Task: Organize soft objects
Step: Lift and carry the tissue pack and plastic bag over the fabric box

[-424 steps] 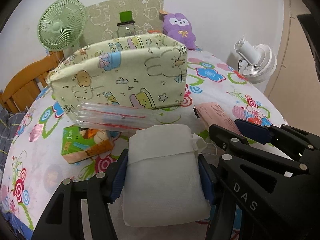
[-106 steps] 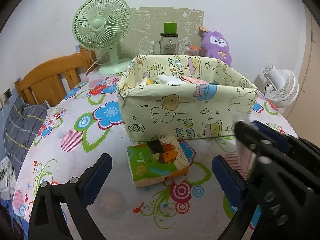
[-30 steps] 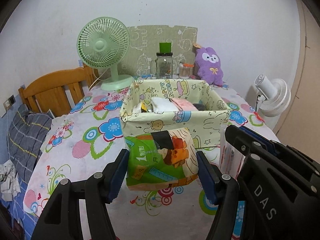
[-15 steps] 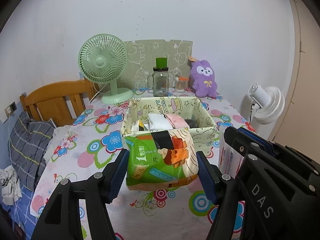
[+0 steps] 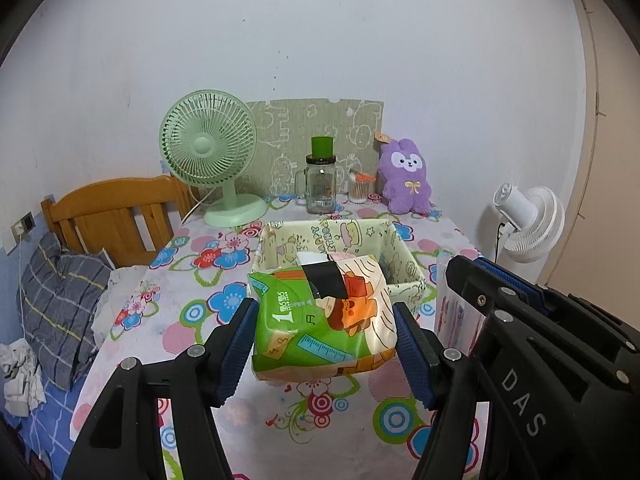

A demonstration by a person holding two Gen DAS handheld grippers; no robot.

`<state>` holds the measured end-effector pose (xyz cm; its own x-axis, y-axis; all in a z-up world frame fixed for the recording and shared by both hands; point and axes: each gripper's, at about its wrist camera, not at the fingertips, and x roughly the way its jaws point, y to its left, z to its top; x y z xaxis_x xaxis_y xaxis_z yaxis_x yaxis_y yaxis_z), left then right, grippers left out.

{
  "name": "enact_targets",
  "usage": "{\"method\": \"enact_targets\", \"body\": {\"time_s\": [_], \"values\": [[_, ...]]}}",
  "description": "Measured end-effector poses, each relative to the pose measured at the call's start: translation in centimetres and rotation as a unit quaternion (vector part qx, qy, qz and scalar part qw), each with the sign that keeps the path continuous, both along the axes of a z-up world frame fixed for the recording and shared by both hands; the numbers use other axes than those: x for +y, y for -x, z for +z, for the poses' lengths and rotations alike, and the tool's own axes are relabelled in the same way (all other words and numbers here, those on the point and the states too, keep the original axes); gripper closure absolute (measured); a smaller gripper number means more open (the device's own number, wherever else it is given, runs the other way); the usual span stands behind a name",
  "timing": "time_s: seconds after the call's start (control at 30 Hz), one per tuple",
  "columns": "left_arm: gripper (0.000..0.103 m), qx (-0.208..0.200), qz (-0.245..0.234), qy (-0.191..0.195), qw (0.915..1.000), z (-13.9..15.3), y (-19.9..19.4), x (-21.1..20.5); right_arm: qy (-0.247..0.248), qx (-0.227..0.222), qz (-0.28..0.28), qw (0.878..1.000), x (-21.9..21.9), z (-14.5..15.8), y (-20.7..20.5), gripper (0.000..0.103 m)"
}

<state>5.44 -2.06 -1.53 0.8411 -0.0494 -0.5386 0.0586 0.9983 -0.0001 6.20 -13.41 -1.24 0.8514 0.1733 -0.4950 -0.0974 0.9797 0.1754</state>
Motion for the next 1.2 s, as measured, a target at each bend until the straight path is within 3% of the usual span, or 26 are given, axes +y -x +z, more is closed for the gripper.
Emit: {"method": "enact_targets", "body": {"time_s": [0.87,1.2], "values": [[0.035,-0.006,0.001,0.010,0.9999,1.1,-4.1,0.6,0.007,-0.005,0.008,1.000,0.5,1.6,-4.9,0.089],[0.035,-0.007,0.008,0.012,0.9999,1.7,-7.6,0.8,0.008,-0.005,0.018,1.000,0.7,2.0,-8.4,0.089]]}}
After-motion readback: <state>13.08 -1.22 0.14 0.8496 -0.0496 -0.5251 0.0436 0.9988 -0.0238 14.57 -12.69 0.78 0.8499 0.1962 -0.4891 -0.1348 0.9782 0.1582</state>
